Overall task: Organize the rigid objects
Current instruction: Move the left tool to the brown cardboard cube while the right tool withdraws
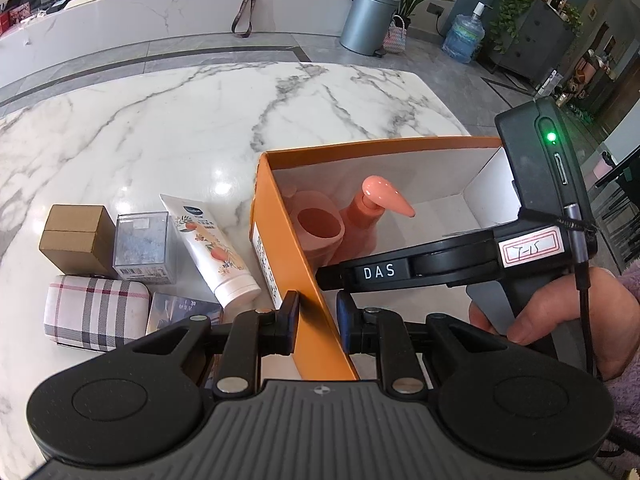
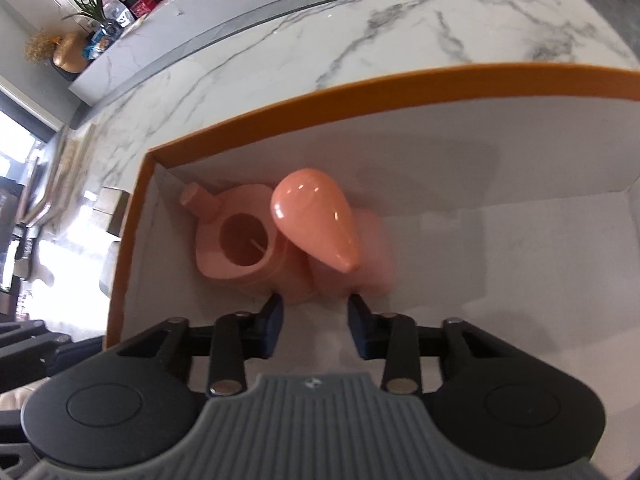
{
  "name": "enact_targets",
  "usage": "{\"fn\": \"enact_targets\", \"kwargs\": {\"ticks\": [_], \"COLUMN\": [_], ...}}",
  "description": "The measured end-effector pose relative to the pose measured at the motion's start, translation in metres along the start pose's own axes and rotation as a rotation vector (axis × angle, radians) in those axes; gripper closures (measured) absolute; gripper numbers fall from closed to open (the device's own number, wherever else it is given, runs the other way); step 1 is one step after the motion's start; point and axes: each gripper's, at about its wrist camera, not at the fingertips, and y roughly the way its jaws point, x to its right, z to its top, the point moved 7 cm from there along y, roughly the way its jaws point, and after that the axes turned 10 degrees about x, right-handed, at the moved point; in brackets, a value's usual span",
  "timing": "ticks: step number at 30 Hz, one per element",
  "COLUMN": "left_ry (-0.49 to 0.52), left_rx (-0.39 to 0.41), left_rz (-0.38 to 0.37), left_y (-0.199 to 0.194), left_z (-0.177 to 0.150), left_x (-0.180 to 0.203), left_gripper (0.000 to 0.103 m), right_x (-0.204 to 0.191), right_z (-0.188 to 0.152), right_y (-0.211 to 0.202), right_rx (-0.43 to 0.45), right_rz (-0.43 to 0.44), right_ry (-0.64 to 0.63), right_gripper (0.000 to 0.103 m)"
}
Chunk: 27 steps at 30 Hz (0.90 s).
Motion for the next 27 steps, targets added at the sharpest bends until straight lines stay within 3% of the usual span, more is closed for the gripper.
{"fn": "enact_targets", "kwargs": {"ticks": [7,11,17,23,27], "left_ry": [0.001,-0.016,-0.058,-0.129,-0.176], "left_rx": [0.009,0.039,0.106,0.129,0.118], "left_rz": [0.002,-0.001,0.020,0.123,0.163], "left_y": [-0.002,-0.015,-0.058,-0.102,-0.117], "left_z": [0.000,0.001,-0.002,-0.020,-0.035], "left_x": [0.000,-0.002,-0.015,-0.060,-0.089], "left_gripper": [0.081,0.081,0.081,0.081,0.076], "right_x": [-0.006,-0.009,-0.028,-0.074,-0.116], "right_z": [0.001,0.001,0.001,-0.006,-0.012], "right_y": [-0.007,-0.016,-0.064,-0.108,-0.109], "right_rx": [0.027,0.036,0.168,0.305,0.311], "right_rz": [0.014,-0.011,-0.039,0.055,0.152], "right_ry": [-0.048,-0.062,-0.072,-0.112,-0.176], "right_gripper": [0.073,0.067,0.061,0.061,0.061]}}
